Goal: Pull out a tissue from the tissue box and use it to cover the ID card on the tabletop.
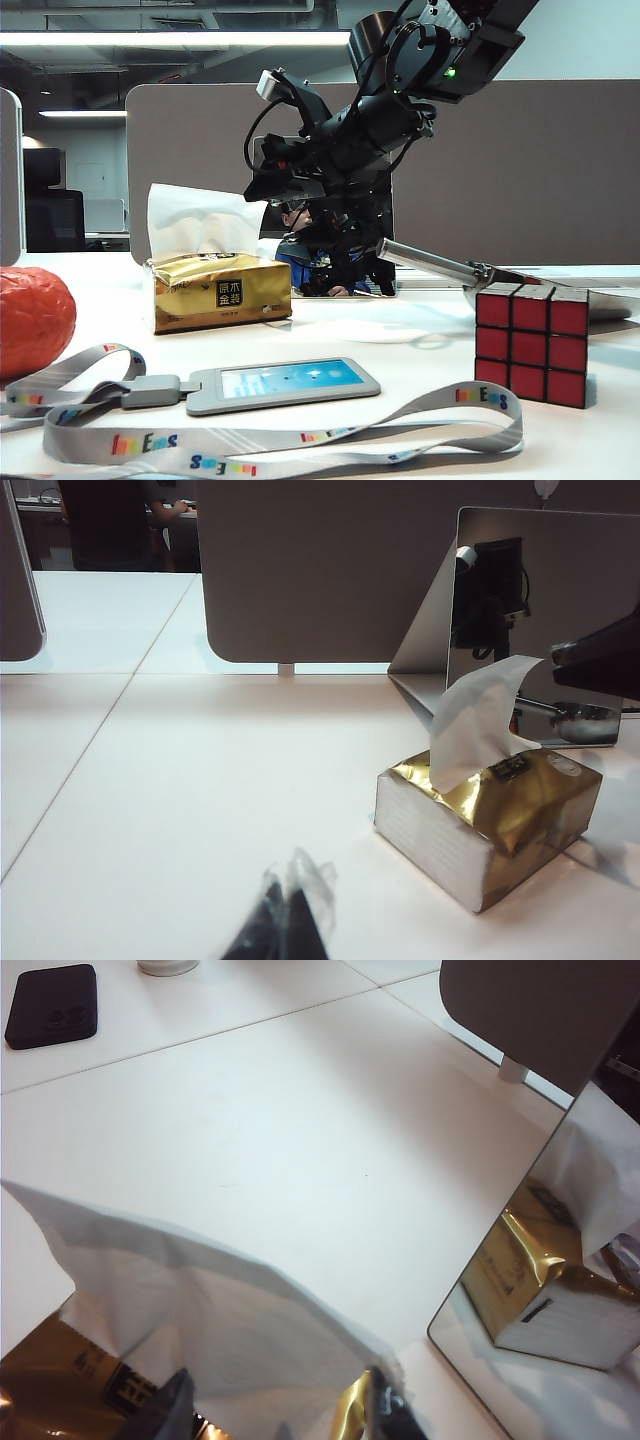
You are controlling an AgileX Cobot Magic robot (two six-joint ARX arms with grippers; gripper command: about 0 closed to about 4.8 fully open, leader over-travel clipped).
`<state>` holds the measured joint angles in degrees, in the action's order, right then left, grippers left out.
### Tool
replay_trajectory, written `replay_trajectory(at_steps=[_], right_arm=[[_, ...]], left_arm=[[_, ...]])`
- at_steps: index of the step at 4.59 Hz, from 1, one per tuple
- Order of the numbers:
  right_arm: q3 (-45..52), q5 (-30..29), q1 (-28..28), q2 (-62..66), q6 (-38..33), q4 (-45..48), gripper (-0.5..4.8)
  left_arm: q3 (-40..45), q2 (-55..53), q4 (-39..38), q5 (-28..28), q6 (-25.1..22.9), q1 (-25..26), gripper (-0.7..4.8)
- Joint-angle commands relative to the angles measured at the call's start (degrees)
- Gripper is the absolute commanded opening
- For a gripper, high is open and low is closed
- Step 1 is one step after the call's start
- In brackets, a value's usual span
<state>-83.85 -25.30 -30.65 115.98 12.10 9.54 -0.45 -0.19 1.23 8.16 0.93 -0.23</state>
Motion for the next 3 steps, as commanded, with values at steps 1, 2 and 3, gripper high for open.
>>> replay_trajectory(at_steps=[1, 2, 3], right_arm=[[-3.9, 4.0, -2.4, 3.4, -0.1, 2.7, -0.06], [-3.9, 4.0, -3.4, 3.4, -0.1, 2.7, -0.06], [-3.9, 4.0, -4.1, 3.4, -0.1, 2.8, -0.06]], left_arm=[[-0.2, 0.0, -0.3, 0.2, 0.0, 0.0, -0.06], [-0.2, 0.0, -0.3, 0.2, 0.0, -0.1, -0.06], [-0.2, 0.0, -0.3, 0.2, 0.0, -0.1, -0.06]])
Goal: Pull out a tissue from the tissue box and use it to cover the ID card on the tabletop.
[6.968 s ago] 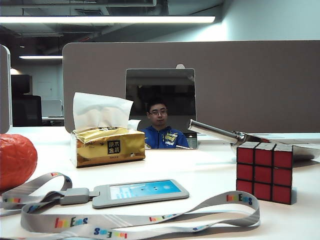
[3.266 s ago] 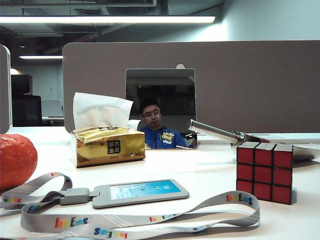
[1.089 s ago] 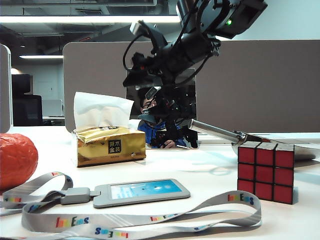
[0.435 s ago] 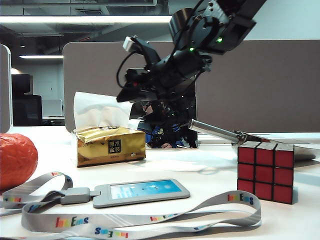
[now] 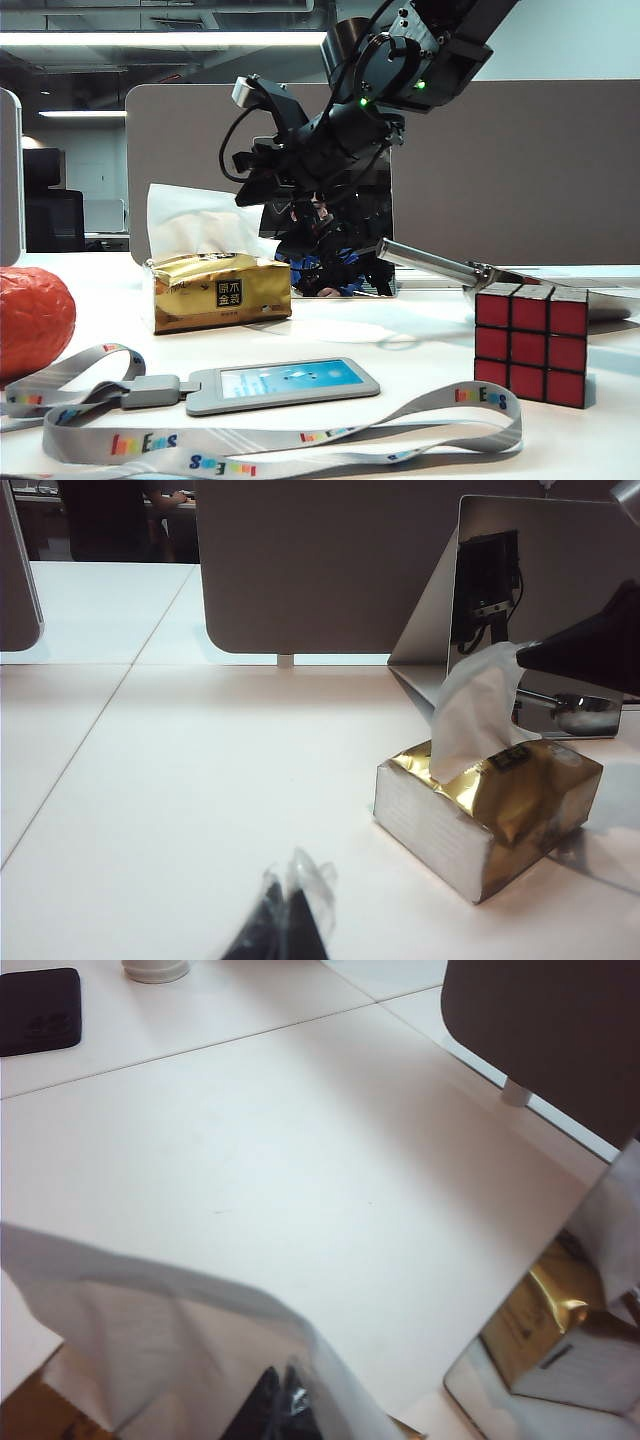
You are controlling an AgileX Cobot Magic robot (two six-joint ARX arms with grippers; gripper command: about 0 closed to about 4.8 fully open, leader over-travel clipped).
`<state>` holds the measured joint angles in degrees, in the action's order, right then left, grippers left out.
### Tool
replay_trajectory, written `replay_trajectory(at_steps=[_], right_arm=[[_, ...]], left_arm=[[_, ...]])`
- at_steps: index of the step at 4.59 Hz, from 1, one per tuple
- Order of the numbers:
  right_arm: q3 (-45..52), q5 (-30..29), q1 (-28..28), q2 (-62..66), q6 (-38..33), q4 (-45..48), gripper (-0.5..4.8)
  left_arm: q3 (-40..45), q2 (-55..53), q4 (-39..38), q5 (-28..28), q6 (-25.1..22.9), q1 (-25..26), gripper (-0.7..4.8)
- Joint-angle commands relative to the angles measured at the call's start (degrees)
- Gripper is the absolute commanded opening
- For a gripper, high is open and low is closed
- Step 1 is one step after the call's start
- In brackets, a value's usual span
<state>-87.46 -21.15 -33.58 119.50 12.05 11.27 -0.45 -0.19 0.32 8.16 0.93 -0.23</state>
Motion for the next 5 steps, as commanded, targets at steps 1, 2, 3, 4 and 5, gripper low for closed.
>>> replay_trajectory(at_steps=[1, 2, 3, 4, 5], right_arm=[[-0.4, 0.6, -1.4, -0.3, 0.0, 5.5, -0.06], [-0.5, 0.5, -1.4, -0.5, 0.0, 5.5, -0.06], [-0.5, 3.7, -1.1, -2.0, 0.0, 6.8, 1.30], [-0.5, 4.6, -1.0, -1.9, 0.5, 6.3, 3.06], [-0.5, 5.9, -0.6, -1.5, 3.0, 3.3, 3.06]], left_arm=[[-0.2, 0.0, 0.5, 0.2, 0.0, 0.0, -0.06], [-0.2, 0.0, 0.5, 0.2, 0.0, 0.0, -0.06], [-0.2, 0.0, 0.5, 0.2, 0.0, -0.1, -0.06], [-0.2, 0.0, 0.5, 0.2, 0.0, 0.0, -0.06], [-0.2, 0.0, 0.5, 0.2, 0.0, 0.0, -0.06]])
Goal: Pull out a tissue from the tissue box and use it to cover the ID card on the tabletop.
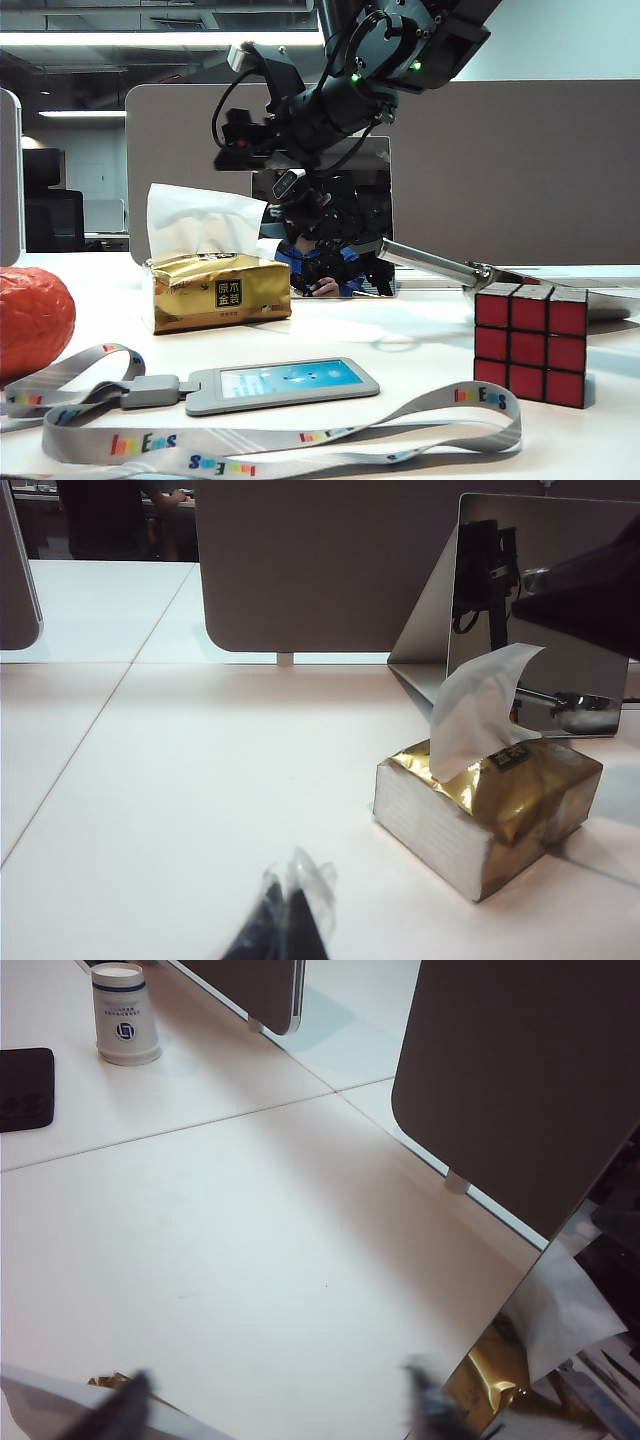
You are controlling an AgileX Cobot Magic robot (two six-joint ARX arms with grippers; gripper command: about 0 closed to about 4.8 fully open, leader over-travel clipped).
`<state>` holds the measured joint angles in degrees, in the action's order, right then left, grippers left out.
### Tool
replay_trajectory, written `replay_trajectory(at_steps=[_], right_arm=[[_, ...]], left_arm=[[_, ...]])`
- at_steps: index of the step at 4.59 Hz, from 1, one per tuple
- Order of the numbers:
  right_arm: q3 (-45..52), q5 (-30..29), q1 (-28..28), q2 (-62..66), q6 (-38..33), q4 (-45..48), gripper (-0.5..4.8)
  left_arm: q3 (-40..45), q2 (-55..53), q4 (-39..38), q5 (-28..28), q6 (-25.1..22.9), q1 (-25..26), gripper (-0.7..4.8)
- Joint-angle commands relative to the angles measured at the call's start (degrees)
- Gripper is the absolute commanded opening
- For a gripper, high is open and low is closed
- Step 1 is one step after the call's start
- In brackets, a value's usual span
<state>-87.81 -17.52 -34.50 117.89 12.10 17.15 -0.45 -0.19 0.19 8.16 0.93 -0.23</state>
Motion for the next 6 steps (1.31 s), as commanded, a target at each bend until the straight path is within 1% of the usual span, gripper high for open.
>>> replay_trajectory(at_steps=[1, 2, 4, 5, 6], right_arm=[[-0.2, 2.2, 1.0, 1.6, 3.0, -2.8, 3.06], [-0.2, 2.2, 1.1, 2.9, 3.0, -3.2, 3.06], [-0.2, -0.6, 1.1, 3.3, 3.0, -3.6, 3.06], [-0.2, -2.3, 1.1, 3.4, 3.0, -3.7, 2.07], [-0.2, -1.7, 1.1, 3.4, 3.0, -3.7, -0.06]], left_arm=[[-0.2, 0.0, 0.7, 0.2, 0.0, 0.0, -0.06], [-0.2, 0.0, 0.7, 0.2, 0.0, 0.0, -0.06], [-0.2, 0.0, 0.6, 0.2, 0.0, 0.0, -0.06], [-0.2, 0.0, 0.6, 0.2, 0.0, 0.0, -0.06], [-0.2, 0.0, 0.6, 0.2, 0.0, 0.0, -0.05]])
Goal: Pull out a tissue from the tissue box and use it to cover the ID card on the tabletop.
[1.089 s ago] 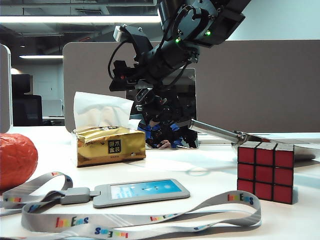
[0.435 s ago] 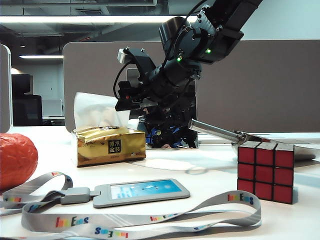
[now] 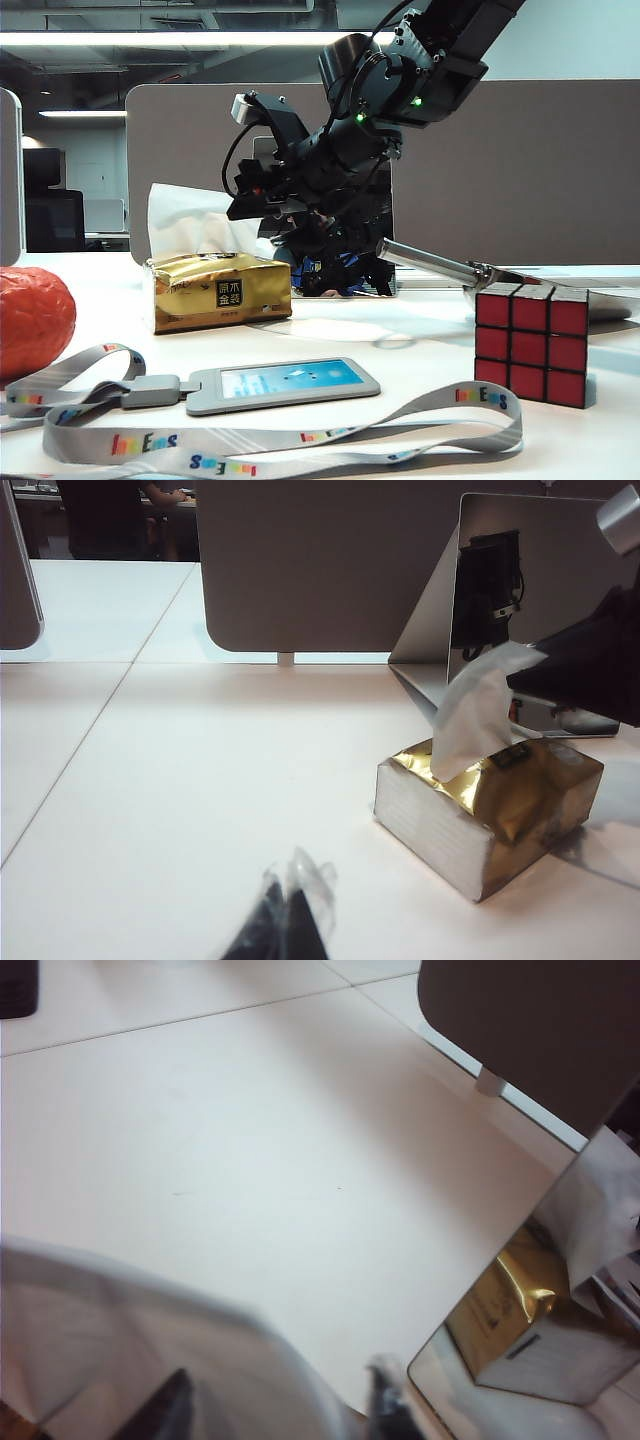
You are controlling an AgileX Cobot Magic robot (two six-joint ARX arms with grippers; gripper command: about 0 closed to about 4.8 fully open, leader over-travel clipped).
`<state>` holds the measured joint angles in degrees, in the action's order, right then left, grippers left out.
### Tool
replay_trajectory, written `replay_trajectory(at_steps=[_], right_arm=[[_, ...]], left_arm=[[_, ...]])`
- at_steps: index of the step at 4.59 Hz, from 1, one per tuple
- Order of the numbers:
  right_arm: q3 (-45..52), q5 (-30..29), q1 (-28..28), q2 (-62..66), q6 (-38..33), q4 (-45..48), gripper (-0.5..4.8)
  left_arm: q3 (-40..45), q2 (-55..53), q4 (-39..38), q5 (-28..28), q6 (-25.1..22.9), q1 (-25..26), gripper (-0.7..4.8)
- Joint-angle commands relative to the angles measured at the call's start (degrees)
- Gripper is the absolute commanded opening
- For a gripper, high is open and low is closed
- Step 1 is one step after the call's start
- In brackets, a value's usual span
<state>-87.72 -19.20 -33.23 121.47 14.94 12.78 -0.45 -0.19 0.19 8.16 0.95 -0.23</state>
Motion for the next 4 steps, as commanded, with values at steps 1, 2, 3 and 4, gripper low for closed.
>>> replay_trajectory(at_steps=[1, 2, 3, 4], right_arm=[[-0.3, 0.2, -0.2, -0.2, 0.1, 0.8, -0.05], [-0.3, -0.2, -0.2, -2.1, 0.1, 4.0, -0.05], [-0.3, -0.2, -0.2, -6.6, 0.1, 4.2, -0.05], [-0.3, -0.2, -0.2, -9.9, 0.1, 4.2, -0.05]], left_arm=[[-0.2, 0.0, 0.6, 0.2, 0.0, 0.0, -0.06], [-0.2, 0.0, 0.6, 0.2, 0.0, 0.0, -0.06], [-0.2, 0.0, 0.6, 0.2, 0.0, 0.0, -0.06], [-0.2, 0.0, 0.6, 0.2, 0.0, 0.0, -0.06]])
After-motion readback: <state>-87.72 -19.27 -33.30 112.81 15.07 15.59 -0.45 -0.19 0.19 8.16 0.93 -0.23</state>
